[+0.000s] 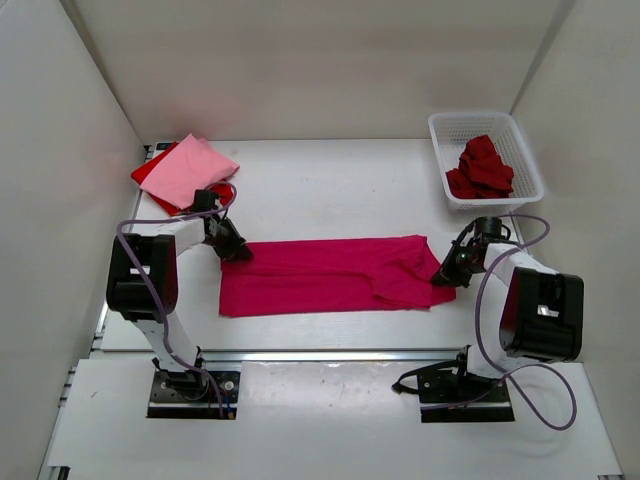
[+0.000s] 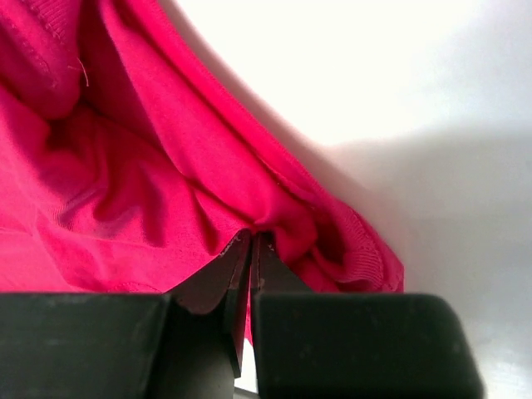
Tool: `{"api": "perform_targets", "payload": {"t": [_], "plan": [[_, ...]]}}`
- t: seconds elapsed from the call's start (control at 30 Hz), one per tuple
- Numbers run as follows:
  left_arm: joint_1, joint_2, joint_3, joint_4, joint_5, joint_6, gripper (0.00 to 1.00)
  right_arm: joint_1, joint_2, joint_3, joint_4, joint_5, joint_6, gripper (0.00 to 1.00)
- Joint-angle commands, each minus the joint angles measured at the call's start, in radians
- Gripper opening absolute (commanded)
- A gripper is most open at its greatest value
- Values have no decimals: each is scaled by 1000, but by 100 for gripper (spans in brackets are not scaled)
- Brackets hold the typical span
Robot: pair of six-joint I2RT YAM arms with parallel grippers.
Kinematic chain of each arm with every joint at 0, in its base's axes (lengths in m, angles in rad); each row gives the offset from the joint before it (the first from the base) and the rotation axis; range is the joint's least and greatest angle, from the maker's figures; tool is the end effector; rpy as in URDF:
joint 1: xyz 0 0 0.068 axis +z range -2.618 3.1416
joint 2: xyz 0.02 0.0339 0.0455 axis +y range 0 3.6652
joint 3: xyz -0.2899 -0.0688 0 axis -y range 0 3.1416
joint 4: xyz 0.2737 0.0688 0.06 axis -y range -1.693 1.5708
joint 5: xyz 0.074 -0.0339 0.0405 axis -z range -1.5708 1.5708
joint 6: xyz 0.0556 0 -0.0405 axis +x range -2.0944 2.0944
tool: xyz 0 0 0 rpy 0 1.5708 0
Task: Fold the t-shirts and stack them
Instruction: Fold the 1/3-folded T-shirt at the center of the board.
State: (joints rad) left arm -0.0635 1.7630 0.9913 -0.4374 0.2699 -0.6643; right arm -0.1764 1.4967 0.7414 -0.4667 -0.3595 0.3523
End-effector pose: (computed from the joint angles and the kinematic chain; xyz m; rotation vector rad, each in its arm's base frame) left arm 0.3569 -0.0375 0.1309 -0.7755 2.7426 -0.5469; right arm 0.2811 -0.0302 0.1402 0.6397 2.7034 0.5456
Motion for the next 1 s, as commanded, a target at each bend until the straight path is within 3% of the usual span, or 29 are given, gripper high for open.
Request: {"api": "perform_targets", "payload": {"t": [0.0, 0.23, 0.37, 0.43, 0.57, 0.67, 0.7, 0.8, 0.97], "plan": [[30, 1, 10, -31, -100, 42, 31, -3, -36, -51, -29, 42, 8, 0], [19, -37, 72, -58, -83, 28, 32, 38, -78, -7, -84, 47, 33, 3], [-2, -69, 116, -64, -63, 20, 32, 40, -104, 59, -145, 40, 5, 25], [-10, -85, 136, -84, -58, 16, 33, 64, -108, 126, -182, 70, -4, 26], [-33, -112, 159, -80, -40, 14, 33, 97, -93, 225, -216, 67, -10, 21], [-64, -119, 187, -101, -63, 31, 33, 112, -56, 277, -153, -56, -6, 2], [-90, -114, 188, -103, -64, 44, 34, 123, -32, 292, -126, -125, -3, 0], [-151, -80, 219, -109, -52, 57, 34, 140, 48, 256, 86, -268, 107, 0], [-184, -51, 107, -17, 14, -9, 33, 173, 122, 149, 272, -236, 201, 0]]}}
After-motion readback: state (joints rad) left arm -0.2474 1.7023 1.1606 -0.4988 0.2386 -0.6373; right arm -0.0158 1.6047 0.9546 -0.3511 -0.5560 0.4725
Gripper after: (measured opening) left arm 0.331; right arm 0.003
